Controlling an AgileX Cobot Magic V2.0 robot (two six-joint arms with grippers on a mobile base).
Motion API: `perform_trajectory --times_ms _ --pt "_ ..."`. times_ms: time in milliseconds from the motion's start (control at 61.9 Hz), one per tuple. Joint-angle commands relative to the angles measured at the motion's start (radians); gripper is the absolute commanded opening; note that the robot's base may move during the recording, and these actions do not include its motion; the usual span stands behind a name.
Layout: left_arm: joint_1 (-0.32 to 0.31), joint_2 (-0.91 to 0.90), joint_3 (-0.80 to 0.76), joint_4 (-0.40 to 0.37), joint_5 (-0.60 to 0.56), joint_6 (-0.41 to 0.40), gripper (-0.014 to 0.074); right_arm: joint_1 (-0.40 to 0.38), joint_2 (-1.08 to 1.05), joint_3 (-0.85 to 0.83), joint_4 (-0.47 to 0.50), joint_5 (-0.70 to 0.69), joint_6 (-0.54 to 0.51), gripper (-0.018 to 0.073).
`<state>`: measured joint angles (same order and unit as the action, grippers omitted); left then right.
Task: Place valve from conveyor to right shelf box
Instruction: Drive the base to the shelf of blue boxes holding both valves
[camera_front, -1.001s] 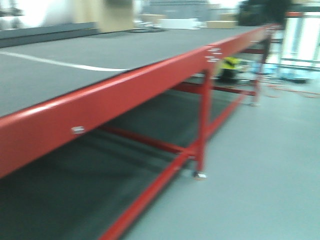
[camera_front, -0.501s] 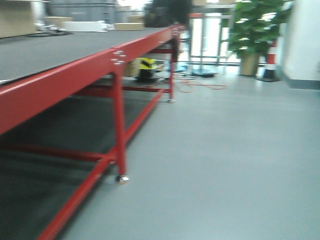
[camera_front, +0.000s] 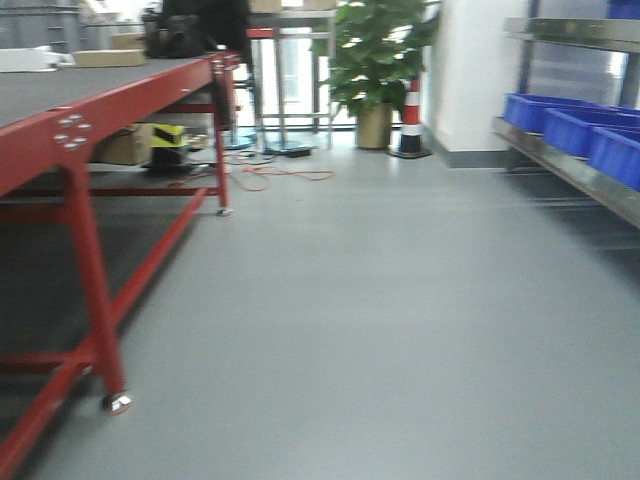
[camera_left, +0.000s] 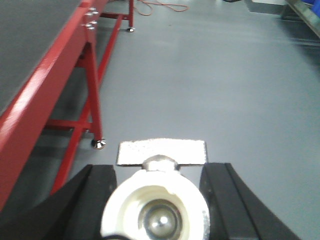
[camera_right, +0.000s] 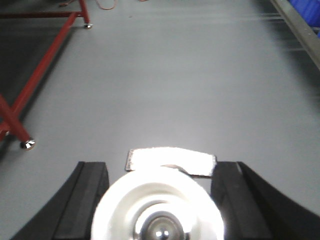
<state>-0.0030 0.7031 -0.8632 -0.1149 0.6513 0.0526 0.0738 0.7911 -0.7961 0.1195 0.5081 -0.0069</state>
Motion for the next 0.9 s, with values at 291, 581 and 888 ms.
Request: perform_trajectory --times_ms 291,581,888 --pt "-0.004 -0.008 -0.006 -0.011 -0.051 -0.005 -0.0111 -0.004 -0.013 -0.008 -0.005 -0.071 -0.001 -0.0167" --pt "-0.004 -0.008 -0.006 -0.011 -0.051 -0.005 -0.0111 -0.004 -0.011 -0.008 -0.005 -0.070 -0.001 -0.0167" --pt "-0.004 -0.008 -0.006 -0.011 -0.051 -0.005 -0.0111 -0.004 -0.011 -0.008 -0.005 -0.072 -0.001 -0.0167"
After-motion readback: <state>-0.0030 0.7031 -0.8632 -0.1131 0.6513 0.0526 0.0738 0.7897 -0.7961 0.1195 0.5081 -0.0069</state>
